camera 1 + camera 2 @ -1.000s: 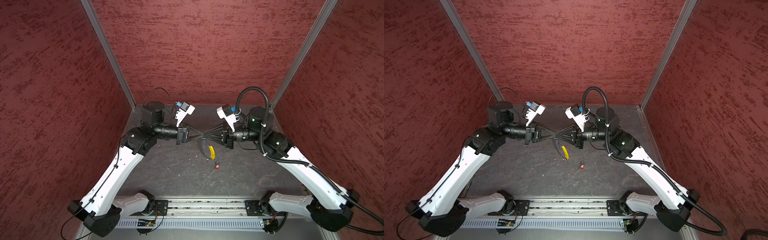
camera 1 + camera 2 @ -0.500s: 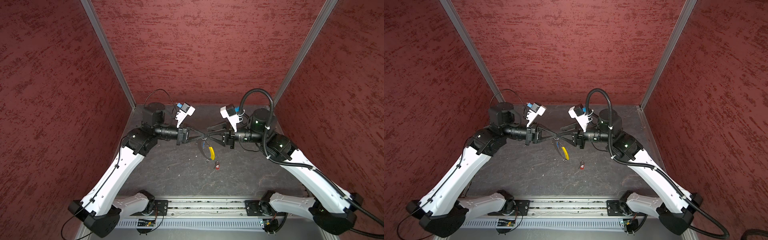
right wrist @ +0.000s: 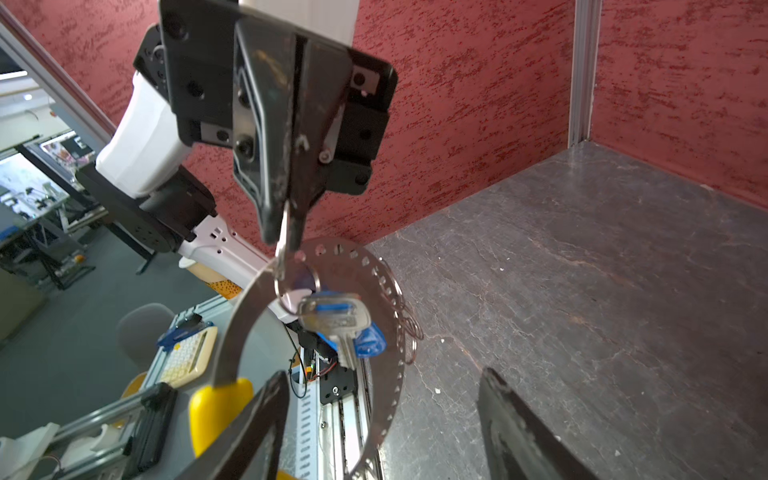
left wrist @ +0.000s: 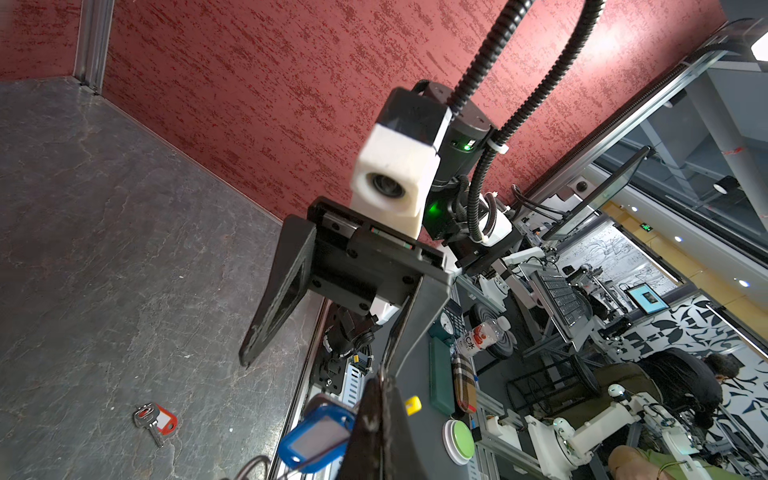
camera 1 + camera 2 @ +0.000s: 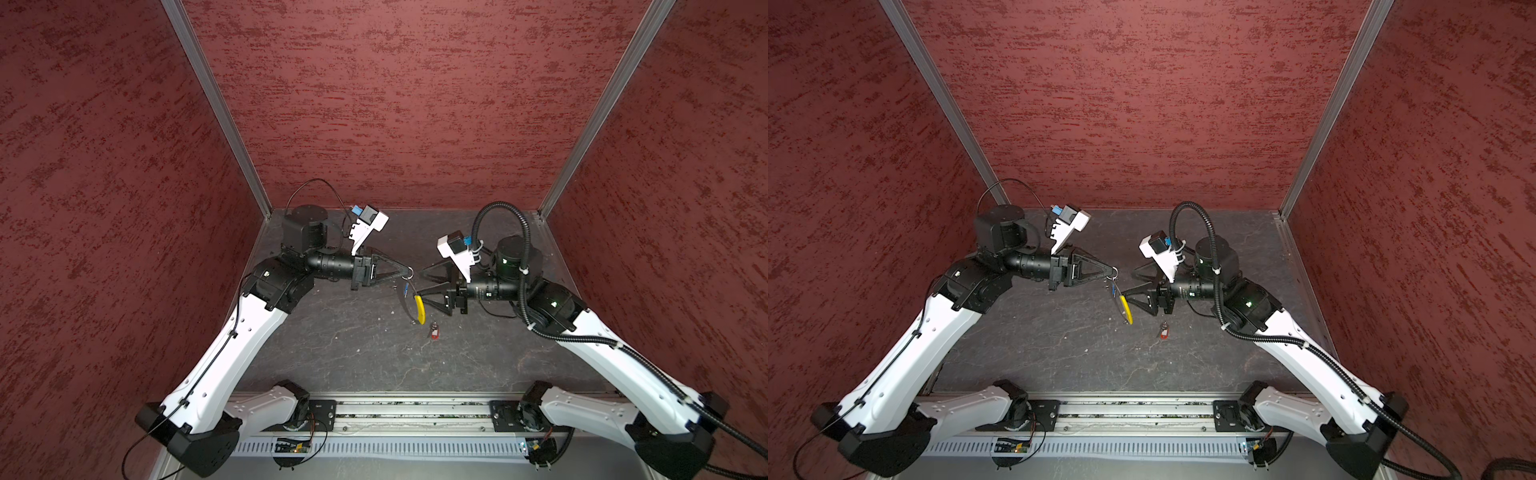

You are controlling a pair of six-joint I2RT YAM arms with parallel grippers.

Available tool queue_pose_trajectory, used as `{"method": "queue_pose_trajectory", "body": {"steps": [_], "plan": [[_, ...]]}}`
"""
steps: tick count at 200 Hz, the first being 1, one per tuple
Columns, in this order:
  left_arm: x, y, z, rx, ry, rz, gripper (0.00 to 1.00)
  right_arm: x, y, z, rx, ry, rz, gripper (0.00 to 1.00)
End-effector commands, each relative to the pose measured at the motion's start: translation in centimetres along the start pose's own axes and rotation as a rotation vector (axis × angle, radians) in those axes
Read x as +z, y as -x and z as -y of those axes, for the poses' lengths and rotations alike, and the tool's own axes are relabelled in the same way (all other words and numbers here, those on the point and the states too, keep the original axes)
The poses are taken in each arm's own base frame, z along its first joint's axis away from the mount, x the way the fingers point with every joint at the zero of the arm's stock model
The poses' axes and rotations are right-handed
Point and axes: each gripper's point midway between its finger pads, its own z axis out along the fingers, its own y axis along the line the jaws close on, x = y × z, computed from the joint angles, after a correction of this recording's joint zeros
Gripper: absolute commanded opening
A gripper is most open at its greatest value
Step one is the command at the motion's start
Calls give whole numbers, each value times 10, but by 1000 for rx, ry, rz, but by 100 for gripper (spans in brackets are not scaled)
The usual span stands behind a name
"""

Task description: Remove the keys from the keyring

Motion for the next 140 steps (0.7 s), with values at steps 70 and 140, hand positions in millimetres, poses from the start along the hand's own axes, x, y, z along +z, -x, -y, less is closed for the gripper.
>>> {"method": "queue_pose_trajectory", "body": {"steps": [70, 140], "plan": [[-2, 3, 16, 31, -85, 6, 0, 3, 27, -16, -121, 90, 77, 72], [-1, 2, 15, 24, -98, 2, 0, 6, 43, -15, -139, 90, 103, 68]]}}
